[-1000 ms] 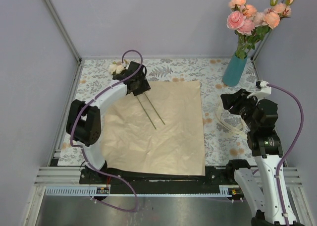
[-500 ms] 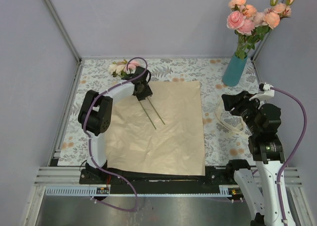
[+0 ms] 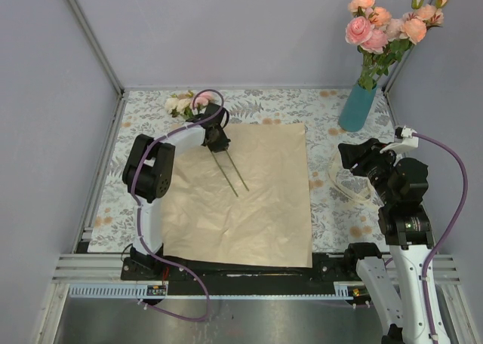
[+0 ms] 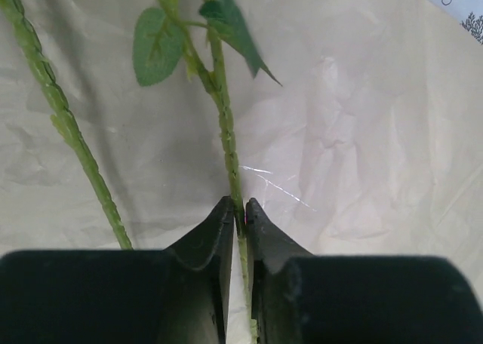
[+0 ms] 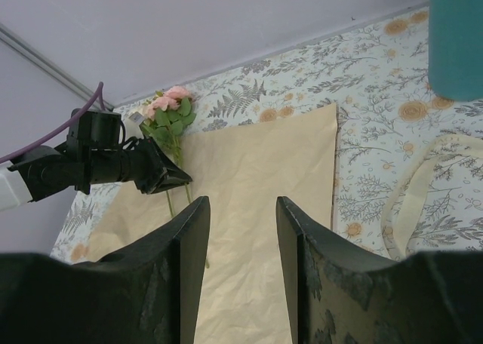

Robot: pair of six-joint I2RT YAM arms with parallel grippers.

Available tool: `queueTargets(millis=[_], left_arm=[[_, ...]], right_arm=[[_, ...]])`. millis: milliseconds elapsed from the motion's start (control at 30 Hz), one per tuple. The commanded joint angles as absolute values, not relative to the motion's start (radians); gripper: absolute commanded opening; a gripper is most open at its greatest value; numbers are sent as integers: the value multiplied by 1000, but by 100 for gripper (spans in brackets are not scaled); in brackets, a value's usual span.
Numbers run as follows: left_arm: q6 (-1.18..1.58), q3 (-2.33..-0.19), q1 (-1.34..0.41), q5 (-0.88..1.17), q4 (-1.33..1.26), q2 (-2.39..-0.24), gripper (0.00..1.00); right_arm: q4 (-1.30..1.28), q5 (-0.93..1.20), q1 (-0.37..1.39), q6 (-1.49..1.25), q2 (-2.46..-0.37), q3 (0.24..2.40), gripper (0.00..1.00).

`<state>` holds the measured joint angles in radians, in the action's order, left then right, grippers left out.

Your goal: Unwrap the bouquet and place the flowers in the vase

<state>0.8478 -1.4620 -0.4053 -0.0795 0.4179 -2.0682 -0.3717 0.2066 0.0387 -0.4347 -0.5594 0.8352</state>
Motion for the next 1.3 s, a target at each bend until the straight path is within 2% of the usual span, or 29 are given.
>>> queueTargets(millis=[0, 67, 533, 900, 1067, 1167, 1267], left_arm=[[844, -1477, -396, -64, 370, -2045, 10], [838, -1476, -397, -66, 371, -2023, 0], [695, -1465, -397, -5, 336, -1757, 0], [520, -1375, -399, 319, 382, -1471, 0], [448, -1266, -402, 460, 379, -1332, 0], [485, -1171, -425, 514, 264, -1249, 0], [479, -1178, -439, 584, 287, -1235, 0]], right_arm=[[-353, 201, 43, -426, -561, 859, 49], [-357, 199, 43, -426, -563, 864, 49], [-350, 279, 44, -479, -554, 864, 50], [-120, 491, 46, -656, -580, 781, 52], [-11, 548, 72, -719, -615, 749, 54], [101, 542, 124, -747, -653, 727, 56], [158, 503, 216, -747, -708, 727, 57]])
